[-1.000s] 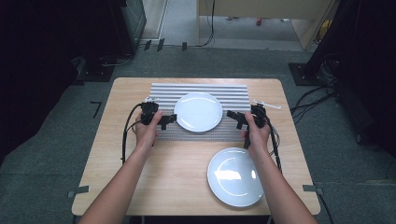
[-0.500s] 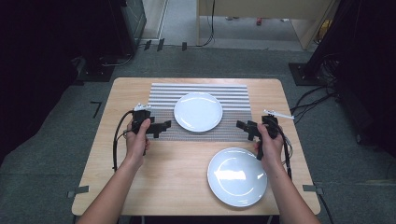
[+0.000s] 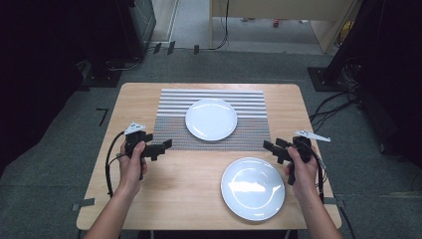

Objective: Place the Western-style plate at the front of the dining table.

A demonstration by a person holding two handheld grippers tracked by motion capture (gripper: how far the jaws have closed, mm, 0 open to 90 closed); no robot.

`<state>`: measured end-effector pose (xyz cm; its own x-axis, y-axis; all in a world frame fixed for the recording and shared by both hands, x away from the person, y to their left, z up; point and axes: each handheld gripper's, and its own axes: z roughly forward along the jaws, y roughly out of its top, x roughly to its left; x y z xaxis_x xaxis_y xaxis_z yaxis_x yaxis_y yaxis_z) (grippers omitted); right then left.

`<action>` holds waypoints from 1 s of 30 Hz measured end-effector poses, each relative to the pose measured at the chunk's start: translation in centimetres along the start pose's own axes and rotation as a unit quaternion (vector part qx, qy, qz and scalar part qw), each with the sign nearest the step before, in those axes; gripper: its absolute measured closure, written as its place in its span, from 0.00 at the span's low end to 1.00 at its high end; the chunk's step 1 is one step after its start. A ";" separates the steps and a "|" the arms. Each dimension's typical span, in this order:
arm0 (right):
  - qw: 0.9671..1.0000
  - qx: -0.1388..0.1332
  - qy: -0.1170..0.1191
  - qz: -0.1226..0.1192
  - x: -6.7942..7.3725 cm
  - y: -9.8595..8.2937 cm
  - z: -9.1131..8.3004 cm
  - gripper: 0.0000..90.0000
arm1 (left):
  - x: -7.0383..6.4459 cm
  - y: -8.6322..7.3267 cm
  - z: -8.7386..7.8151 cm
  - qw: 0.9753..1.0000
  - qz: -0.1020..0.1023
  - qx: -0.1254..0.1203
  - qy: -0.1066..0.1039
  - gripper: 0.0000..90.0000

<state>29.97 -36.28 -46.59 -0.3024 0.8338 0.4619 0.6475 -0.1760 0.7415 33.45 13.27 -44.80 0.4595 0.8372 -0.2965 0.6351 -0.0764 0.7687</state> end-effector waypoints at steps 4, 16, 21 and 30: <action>1.000 -0.007 -0.002 -0.009 -0.4 -0.7 -1.1 0.32 | 0.1 -0.8 -1.0 1.000 -0.002 -0.004 0.001 0.11; 1.000 -0.016 -0.021 -0.002 -2.2 -3.4 -4.4 0.32 | 1.2 -3.8 -3.5 1.000 -0.004 0.000 0.016 0.11; 0.999 -0.016 -0.031 0.002 -2.8 -4.2 -5.7 0.32 | 2.2 -5.2 -4.7 1.000 -0.020 -0.004 0.024 0.11; 0.998 -0.027 -0.049 0.002 -3.6 -5.3 -8.0 0.30 | 3.9 -7.6 -7.1 0.999 -0.037 -0.008 0.039 0.11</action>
<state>22.00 -42.58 -48.31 -0.2290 0.8797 0.4166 0.6084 -0.2047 0.7667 25.98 20.96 -47.77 0.3612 0.8797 -0.3092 0.6550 -0.0033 0.7556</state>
